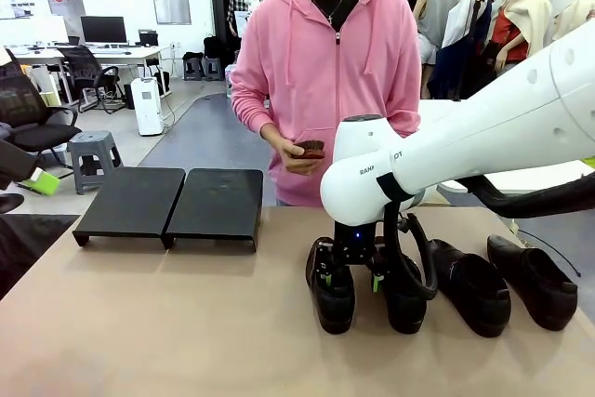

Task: Organize the shoes by placing them on the stand.
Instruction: Pick up one Shoe and place it in the middle of the table.

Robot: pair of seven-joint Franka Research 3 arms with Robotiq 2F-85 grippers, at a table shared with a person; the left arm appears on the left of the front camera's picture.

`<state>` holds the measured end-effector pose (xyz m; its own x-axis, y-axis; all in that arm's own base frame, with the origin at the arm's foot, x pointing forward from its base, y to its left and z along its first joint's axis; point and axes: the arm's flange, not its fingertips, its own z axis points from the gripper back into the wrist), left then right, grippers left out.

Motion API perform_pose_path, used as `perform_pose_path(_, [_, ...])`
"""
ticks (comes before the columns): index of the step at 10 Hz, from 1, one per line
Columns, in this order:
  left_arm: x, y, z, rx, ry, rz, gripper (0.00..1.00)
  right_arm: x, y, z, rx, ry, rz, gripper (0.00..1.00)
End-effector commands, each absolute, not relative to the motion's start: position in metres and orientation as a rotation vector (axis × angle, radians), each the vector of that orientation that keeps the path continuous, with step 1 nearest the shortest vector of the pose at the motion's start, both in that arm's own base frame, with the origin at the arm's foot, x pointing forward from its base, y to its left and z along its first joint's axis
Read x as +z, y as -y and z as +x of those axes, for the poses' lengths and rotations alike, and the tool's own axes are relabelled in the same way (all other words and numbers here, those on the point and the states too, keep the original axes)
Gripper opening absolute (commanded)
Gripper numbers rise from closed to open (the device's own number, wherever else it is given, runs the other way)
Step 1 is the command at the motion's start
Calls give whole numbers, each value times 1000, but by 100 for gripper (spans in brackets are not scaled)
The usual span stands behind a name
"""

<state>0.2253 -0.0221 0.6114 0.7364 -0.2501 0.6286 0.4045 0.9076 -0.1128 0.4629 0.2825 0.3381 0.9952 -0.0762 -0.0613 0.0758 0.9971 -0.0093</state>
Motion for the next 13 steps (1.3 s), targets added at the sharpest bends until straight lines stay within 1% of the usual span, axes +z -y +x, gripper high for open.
perform_pose_path(1, [611,23,226,-363,658,-267,100,344,-286,465,-90,-61,13,6])
perform_pose_path(2, [611,23,226,-363,658,-267,100,345,-286,464,-92,-62,13,0])
perform_pose_path(6, [611,23,226,-363,658,-267,100,346,-288,460,-65,-75,11,0])
perform_pose_path(9, [611,23,226,-363,658,-267,100,359,-290,448,-31,-59,3,0])
perform_pose_path(11, [611,23,226,-363,658,-267,100,389,-291,416,-76,-20,-47,0])
perform_pose_path(13, [611,23,226,-363,658,-267,100,429,-291,348,-98,-15,-9,0])
